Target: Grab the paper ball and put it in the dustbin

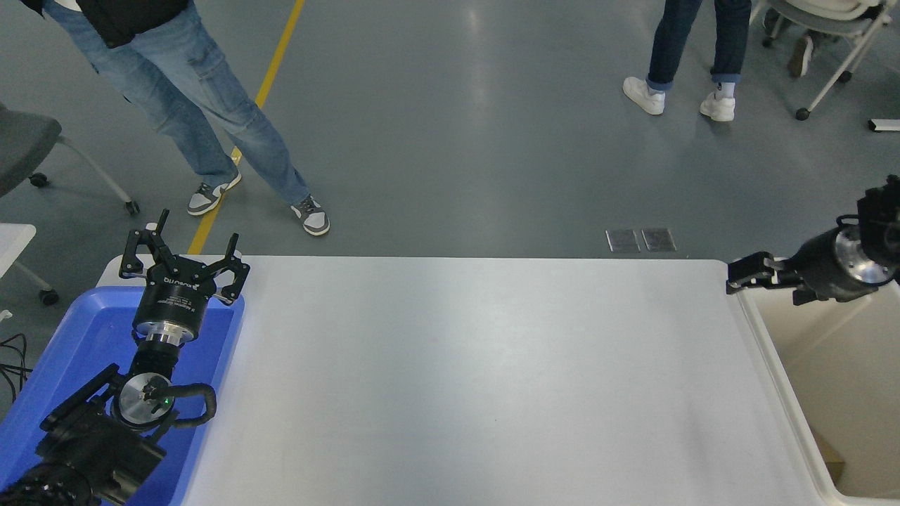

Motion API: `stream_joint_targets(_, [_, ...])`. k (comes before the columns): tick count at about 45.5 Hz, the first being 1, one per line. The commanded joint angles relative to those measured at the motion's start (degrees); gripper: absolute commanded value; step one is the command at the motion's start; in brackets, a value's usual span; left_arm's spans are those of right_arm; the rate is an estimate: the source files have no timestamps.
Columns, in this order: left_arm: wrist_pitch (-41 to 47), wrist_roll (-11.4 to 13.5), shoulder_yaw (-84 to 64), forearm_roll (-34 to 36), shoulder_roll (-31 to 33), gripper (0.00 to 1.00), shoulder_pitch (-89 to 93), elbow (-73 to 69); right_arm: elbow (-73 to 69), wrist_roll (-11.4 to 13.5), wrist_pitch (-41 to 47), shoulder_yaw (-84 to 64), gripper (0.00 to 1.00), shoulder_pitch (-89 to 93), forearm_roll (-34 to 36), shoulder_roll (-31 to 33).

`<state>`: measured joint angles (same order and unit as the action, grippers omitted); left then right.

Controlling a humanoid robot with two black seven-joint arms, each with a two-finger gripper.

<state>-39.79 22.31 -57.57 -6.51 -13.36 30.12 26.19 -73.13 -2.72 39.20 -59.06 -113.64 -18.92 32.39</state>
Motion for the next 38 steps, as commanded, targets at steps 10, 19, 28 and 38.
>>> stream_joint_targets(10, [0.3,0.2,0.0,-0.2,0.0,1.00,-0.1,0.0,-9.3,0.0,5.8,-13.4,1.00,-20.6,12.9,-19.8])
stream_joint_targets(19, [0.3,0.2,0.0,-0.2,0.0,1.00,-0.1,0.0,-9.2,0.0,5.8,-16.7,1.00,-20.8,15.8,-23.8])
stream_joint_targets(28, [0.4,0.3,0.0,-0.2,0.0,1.00,-0.1,0.0,-9.2,0.0,5.8,-17.6,1.00,-21.4,16.2,-26.3])
stream_joint_targets(38, [0.4,0.3,0.0,-0.2,0.0,1.00,-0.1,0.0,-9.8,0.0,5.8,-17.5,1.00,-22.1,16.4,-27.1])
